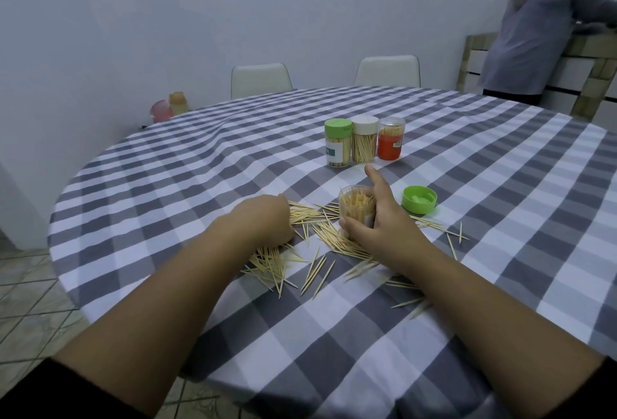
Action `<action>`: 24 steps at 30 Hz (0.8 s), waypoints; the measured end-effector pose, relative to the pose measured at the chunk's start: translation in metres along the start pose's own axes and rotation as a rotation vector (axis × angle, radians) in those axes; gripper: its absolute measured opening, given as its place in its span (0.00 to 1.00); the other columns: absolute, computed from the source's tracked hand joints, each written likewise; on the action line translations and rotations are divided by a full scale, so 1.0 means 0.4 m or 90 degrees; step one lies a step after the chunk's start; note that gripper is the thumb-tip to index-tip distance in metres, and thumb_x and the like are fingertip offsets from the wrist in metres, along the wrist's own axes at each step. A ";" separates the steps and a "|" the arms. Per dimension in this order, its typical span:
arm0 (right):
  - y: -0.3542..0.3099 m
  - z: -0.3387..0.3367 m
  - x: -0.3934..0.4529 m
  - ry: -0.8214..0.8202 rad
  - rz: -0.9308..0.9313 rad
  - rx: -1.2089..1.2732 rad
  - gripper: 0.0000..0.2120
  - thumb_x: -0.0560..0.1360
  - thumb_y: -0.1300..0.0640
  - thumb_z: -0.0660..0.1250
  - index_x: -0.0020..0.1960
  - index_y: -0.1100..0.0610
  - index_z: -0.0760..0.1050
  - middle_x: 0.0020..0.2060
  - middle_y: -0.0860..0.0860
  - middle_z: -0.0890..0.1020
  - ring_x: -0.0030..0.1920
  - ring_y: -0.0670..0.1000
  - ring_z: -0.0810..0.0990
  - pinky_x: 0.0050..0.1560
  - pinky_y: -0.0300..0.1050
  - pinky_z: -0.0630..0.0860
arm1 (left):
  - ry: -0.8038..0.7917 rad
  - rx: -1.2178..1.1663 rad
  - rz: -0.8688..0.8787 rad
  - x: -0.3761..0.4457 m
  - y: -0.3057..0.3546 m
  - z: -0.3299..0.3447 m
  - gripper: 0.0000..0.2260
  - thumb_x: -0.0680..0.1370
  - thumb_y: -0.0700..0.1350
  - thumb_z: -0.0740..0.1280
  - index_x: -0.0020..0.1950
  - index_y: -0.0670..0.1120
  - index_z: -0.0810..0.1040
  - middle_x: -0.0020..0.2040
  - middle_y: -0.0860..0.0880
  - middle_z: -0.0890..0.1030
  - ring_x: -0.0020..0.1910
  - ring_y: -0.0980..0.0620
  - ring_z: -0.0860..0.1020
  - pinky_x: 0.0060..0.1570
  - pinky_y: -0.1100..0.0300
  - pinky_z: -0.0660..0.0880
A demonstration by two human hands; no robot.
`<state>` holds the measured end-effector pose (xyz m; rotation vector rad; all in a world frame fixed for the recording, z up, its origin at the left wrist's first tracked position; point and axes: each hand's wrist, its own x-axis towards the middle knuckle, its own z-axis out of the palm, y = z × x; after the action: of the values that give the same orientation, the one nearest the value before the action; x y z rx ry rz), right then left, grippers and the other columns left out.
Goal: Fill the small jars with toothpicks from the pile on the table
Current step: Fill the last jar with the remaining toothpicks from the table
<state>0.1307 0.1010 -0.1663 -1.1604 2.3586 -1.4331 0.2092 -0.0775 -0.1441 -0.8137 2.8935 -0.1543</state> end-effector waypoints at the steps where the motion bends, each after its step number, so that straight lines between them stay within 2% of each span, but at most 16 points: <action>1: 0.001 0.001 0.001 0.000 0.000 0.000 0.42 0.74 0.52 0.69 0.76 0.43 0.43 0.69 0.51 0.67 0.64 0.49 0.71 0.66 0.46 0.68 | 0.017 0.036 0.002 0.001 0.007 0.002 0.21 0.79 0.46 0.60 0.71 0.43 0.66 0.62 0.44 0.75 0.58 0.45 0.75 0.49 0.56 0.73; 4: 0.004 0.001 0.000 0.002 0.002 -0.002 0.42 0.74 0.52 0.69 0.76 0.43 0.43 0.71 0.51 0.66 0.65 0.50 0.71 0.68 0.48 0.68 | 0.042 0.094 0.004 0.000 0.024 0.006 0.13 0.78 0.39 0.62 0.62 0.42 0.74 0.55 0.44 0.77 0.53 0.45 0.77 0.43 0.57 0.70; 9: 0.007 0.003 0.001 0.003 0.002 -0.005 0.42 0.74 0.51 0.69 0.76 0.43 0.43 0.71 0.53 0.66 0.68 0.51 0.69 0.69 0.52 0.67 | 0.065 0.061 -0.032 0.013 0.028 0.007 0.09 0.78 0.37 0.61 0.57 0.42 0.77 0.49 0.45 0.77 0.45 0.46 0.75 0.42 0.58 0.70; 11: 0.008 0.002 0.003 0.005 0.000 -0.009 0.43 0.74 0.51 0.69 0.76 0.43 0.43 0.72 0.53 0.66 0.68 0.52 0.69 0.69 0.52 0.67 | 0.081 0.039 -0.033 0.019 0.016 0.014 0.10 0.77 0.36 0.61 0.58 0.42 0.76 0.46 0.46 0.75 0.45 0.46 0.75 0.41 0.58 0.70; 14: 0.008 0.001 0.003 0.003 0.002 -0.011 0.42 0.74 0.51 0.69 0.76 0.44 0.43 0.71 0.53 0.66 0.67 0.51 0.69 0.68 0.49 0.67 | 0.142 0.008 -0.013 0.018 0.001 0.016 0.15 0.77 0.36 0.61 0.64 0.43 0.72 0.51 0.44 0.77 0.50 0.45 0.77 0.40 0.58 0.69; 16: 0.009 0.002 0.004 0.006 0.002 -0.012 0.43 0.74 0.51 0.69 0.76 0.43 0.43 0.71 0.53 0.66 0.67 0.52 0.69 0.68 0.51 0.67 | 0.173 -0.039 -0.007 0.015 0.001 0.008 0.19 0.78 0.35 0.60 0.69 0.45 0.69 0.53 0.43 0.77 0.52 0.44 0.76 0.41 0.58 0.69; 18: 0.013 0.004 0.006 0.009 0.003 -0.013 0.43 0.73 0.50 0.70 0.76 0.43 0.43 0.71 0.53 0.67 0.67 0.52 0.70 0.68 0.54 0.67 | 0.205 -0.168 -0.010 0.018 0.002 -0.002 0.17 0.79 0.35 0.59 0.66 0.46 0.73 0.54 0.42 0.79 0.51 0.44 0.77 0.43 0.55 0.73; 20: 0.015 0.005 0.006 0.010 0.005 -0.013 0.43 0.73 0.50 0.70 0.76 0.42 0.43 0.71 0.52 0.67 0.67 0.52 0.70 0.68 0.54 0.68 | 0.255 -0.373 -0.007 0.025 0.003 -0.008 0.12 0.81 0.39 0.60 0.60 0.46 0.79 0.52 0.44 0.82 0.49 0.45 0.79 0.46 0.52 0.76; 24: 0.014 0.005 0.007 0.012 0.002 -0.012 0.43 0.73 0.50 0.70 0.76 0.43 0.43 0.71 0.53 0.67 0.68 0.53 0.70 0.68 0.54 0.68 | 0.282 -0.733 0.017 0.016 0.025 -0.038 0.12 0.79 0.41 0.65 0.62 0.45 0.79 0.47 0.50 0.83 0.48 0.50 0.81 0.53 0.51 0.78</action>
<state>0.1268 0.0989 -0.1712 -1.1518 2.3899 -1.4294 0.1963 -0.0714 -0.1309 -0.9097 3.2247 1.6422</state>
